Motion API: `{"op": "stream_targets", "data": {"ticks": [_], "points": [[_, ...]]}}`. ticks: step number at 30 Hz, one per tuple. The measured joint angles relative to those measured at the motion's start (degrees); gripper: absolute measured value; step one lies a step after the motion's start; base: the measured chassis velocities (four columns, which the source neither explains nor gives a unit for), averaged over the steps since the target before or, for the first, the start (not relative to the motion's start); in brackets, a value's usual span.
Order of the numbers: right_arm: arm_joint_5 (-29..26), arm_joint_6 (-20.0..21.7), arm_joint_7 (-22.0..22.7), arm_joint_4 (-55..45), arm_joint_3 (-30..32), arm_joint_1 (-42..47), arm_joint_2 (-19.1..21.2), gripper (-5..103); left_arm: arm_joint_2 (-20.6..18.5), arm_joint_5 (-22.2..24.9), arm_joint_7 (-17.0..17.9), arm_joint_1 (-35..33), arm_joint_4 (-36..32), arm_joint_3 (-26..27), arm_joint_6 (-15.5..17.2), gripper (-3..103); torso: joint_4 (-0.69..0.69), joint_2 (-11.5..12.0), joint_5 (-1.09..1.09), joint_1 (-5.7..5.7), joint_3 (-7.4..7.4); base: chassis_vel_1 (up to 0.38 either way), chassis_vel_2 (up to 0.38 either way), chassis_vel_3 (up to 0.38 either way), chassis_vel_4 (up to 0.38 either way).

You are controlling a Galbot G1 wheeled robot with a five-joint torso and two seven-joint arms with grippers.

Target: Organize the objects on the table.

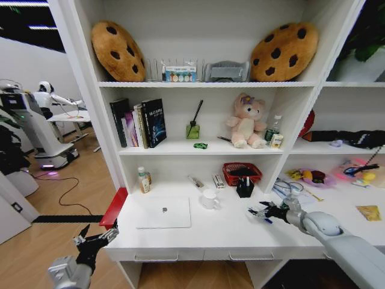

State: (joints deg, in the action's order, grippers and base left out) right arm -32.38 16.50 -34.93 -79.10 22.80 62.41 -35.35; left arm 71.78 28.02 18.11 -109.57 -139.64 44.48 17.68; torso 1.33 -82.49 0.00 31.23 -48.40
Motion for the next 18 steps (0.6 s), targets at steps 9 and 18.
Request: {"op": "stream_targets", "data": {"ticks": [9, 18], "points": [[0.9, 0.0, 0.1, 2.8, -1.7, -1.9, -1.5, 89, 0.0, 0.0, 0.0, 0.0, 0.0, 0.0, 0.0, 100, -0.01, 0.0, 0.00, 0.00, 0.00, 0.000, 0.000, 0.000, 0.000], [1.7, -0.9, -0.1, 4.3, -1.6, -2.0, -2.0, 70, 0.0, 0.0, 0.0, 0.0, 0.0, 0.0, 0.0, 100, 0.00, 0.0, -0.04, -0.01, 0.01, 0.000, 0.000, 0.000, 0.000]]}}
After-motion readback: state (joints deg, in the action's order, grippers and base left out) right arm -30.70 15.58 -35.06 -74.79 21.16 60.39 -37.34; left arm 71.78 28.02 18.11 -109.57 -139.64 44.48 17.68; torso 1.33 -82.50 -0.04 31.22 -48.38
